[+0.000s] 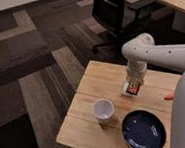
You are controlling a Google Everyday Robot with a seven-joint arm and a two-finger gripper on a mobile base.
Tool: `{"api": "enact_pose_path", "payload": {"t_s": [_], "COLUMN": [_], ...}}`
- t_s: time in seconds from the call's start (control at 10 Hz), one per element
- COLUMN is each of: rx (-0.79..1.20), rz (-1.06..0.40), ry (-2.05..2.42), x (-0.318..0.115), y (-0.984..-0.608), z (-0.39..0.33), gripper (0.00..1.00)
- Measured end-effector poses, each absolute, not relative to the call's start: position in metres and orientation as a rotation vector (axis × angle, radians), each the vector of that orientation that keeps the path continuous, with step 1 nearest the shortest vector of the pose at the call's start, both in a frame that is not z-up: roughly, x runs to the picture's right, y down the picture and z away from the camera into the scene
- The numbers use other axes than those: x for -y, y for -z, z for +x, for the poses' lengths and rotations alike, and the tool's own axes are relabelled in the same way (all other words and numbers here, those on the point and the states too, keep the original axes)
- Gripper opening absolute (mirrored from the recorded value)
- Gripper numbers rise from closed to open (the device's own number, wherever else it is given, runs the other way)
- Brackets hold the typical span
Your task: Place the eraser on the white sponge
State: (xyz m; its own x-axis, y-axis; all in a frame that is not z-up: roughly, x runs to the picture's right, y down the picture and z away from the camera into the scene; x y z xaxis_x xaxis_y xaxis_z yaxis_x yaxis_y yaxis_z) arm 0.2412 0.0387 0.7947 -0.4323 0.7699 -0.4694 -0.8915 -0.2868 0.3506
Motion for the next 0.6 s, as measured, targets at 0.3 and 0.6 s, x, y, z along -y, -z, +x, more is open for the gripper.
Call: {"api": "enact_pose_path", "payload": {"t_s": [0.3, 0.6], "rx": [-0.675, -0.69], "rz": [-0.299, -0.362], "ry": [-1.83, -1.781], "x": [-0.034, -0.043], "y": [-0.818, -0.836], "z": [0.233, 0.224], "gripper": [0.0, 0.0]}}
